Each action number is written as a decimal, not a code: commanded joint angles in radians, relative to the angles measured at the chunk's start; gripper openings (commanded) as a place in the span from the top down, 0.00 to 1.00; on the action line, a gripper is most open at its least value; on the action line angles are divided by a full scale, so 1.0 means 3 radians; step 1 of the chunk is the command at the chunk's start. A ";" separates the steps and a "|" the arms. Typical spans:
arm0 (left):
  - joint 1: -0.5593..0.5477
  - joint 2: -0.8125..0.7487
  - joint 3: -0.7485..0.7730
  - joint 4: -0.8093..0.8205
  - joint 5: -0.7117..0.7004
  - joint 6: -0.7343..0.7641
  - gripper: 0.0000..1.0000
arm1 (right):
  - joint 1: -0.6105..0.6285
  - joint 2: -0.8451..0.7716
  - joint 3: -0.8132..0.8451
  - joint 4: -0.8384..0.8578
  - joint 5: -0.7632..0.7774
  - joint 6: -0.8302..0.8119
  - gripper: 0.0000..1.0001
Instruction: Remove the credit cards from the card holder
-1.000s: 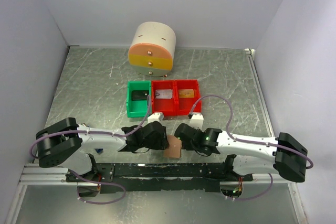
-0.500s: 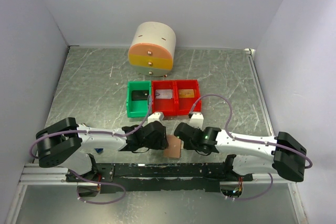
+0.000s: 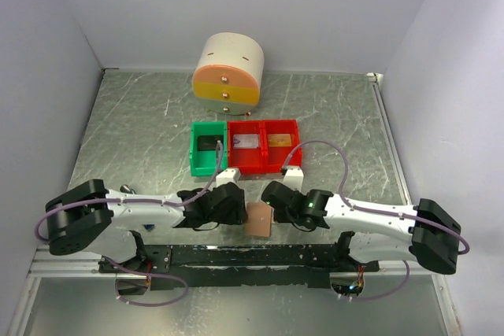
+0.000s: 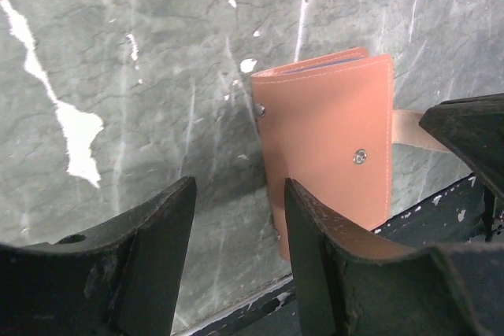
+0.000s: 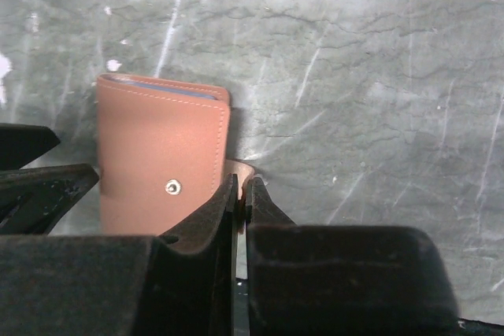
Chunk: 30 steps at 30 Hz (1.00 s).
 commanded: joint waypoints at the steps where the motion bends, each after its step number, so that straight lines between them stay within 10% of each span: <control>1: -0.0010 -0.0241 -0.0095 -0.0159 -0.0230 -0.0068 0.38 | -0.0018 -0.0200 -0.0013 0.0177 -0.0083 -0.0116 1.00; 8: 0.0121 -0.0723 -0.0136 -0.0557 -0.0625 0.0127 0.11 | -0.0020 -0.0357 0.0126 0.0569 -0.0460 -0.0388 1.00; 30: 0.0743 -0.2464 -0.0421 -0.1673 -0.0638 -0.0309 0.06 | -0.0017 0.0371 0.0635 0.1417 -0.1096 -0.0524 1.00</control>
